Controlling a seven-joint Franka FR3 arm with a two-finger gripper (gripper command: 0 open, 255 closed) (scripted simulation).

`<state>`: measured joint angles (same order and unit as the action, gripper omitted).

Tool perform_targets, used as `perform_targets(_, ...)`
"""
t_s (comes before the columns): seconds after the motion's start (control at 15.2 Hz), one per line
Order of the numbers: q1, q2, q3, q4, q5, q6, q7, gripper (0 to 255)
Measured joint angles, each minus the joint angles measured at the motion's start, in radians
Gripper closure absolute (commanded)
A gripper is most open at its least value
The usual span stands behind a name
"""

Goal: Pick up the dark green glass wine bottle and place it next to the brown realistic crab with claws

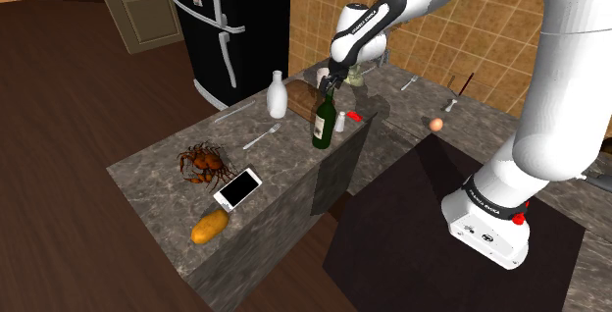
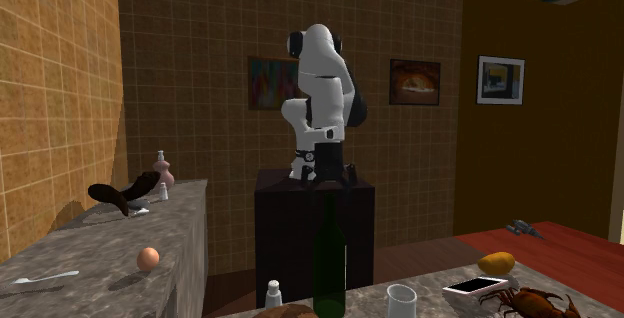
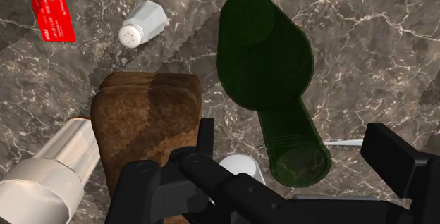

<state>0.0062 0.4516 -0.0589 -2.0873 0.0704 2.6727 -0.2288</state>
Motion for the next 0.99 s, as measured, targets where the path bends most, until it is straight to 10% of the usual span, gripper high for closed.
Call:
perform_targets(0.07, 0.000, 0.000, 0.000, 0.000, 0.000, 0.000, 0.000, 255)
perform_targets(0.99, 0.003, -0.032, -0.003, 0.000, -0.005, -0.032, 0.004, 255)
